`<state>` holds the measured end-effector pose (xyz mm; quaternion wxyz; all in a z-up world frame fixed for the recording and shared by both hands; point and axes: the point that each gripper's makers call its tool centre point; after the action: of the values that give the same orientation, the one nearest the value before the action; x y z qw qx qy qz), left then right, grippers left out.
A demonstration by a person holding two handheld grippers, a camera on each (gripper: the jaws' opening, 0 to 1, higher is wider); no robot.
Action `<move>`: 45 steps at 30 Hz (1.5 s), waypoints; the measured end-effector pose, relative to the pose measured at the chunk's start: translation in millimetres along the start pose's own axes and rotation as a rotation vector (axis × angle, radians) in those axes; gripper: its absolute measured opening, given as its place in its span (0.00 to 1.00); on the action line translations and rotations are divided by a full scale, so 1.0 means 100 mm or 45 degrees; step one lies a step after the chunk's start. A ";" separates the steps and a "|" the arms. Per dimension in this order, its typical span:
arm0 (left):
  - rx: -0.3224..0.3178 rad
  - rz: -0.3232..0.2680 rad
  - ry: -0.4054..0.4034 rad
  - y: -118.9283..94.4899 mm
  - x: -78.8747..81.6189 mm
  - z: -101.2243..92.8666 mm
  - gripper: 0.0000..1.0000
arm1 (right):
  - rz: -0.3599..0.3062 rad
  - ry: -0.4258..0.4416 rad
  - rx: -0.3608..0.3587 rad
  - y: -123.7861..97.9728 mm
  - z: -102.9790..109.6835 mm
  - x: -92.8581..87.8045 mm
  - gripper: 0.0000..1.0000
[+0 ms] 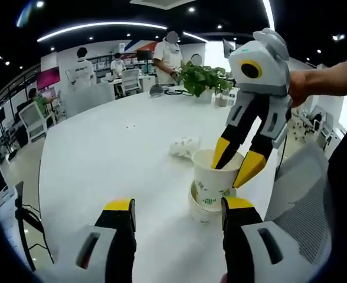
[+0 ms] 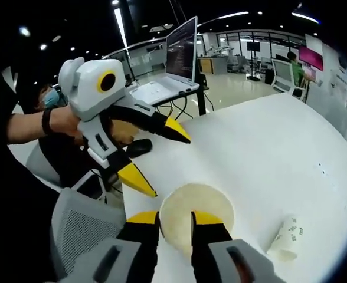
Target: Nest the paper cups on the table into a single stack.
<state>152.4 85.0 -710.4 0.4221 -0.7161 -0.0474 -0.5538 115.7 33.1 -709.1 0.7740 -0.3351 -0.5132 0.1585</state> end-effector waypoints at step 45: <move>0.019 0.000 -0.089 -0.09 -0.13 -0.08 0.58 | -0.165 0.306 -0.792 -0.75 -1.88 -1.04 0.47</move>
<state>136.7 91.1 -715.6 0.4255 -0.7319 -0.0661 -0.5282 234.0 -149.5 -776.0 0.6981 -0.5382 -0.4624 -0.0956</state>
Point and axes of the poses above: the point that each gripper's makers call its tool centre point, and the gripper's own axes: y roughly forward along the fingers, z roughly to its left, x roughly out of its top, and after that the axes turned 1 degree about y, right-handed
